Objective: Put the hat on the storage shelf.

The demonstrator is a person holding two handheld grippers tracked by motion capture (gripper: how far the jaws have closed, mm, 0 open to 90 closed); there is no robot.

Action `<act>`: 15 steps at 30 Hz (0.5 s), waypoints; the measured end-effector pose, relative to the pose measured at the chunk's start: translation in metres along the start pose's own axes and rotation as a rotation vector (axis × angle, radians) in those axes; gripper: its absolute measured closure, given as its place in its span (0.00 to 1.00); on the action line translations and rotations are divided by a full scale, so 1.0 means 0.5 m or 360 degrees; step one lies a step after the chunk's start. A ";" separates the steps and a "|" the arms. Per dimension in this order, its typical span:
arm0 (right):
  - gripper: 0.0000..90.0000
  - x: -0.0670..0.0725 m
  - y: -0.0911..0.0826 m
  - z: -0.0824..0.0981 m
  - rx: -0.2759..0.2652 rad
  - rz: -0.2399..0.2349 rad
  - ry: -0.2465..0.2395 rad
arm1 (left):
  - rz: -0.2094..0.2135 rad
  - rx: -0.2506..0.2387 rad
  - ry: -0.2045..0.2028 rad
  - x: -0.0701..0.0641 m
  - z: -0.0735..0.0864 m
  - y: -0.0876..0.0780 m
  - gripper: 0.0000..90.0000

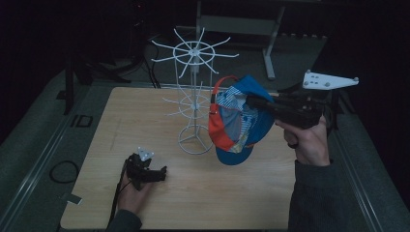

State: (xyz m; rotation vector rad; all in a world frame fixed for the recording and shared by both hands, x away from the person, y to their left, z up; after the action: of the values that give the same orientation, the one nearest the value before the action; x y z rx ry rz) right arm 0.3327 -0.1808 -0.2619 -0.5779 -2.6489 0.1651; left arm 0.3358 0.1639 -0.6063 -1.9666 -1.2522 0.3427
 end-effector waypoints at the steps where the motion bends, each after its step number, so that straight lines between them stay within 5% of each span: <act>1: 0.96 0.000 -0.001 -0.002 -0.0005 -0.0002 0.0000 | 0.0000 0.0000 0.0000 0.000 0.000 0.000 0.02; 15: 0.96 0.005 0.006 -0.028 -0.0058 -0.0040 -0.0001 | 0.0000 0.0000 -0.0001 0.000 0.000 0.000 0.02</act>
State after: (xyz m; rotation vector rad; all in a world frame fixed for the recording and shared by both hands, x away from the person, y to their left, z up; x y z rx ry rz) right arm 0.3379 -0.1765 -0.2491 -0.5560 -2.6636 0.1101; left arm 0.3358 0.1639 -0.6063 -1.9663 -1.2527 0.3435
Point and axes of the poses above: each handheld gripper's, and its own axes: y roughly forward along the jaws, z roughly out of its underside, x roughly to its left, the point moved 5 cm from there along y, roughly forward along the jaws, and after that the axes turned 15 degrees about y, right-handed, at the moved point
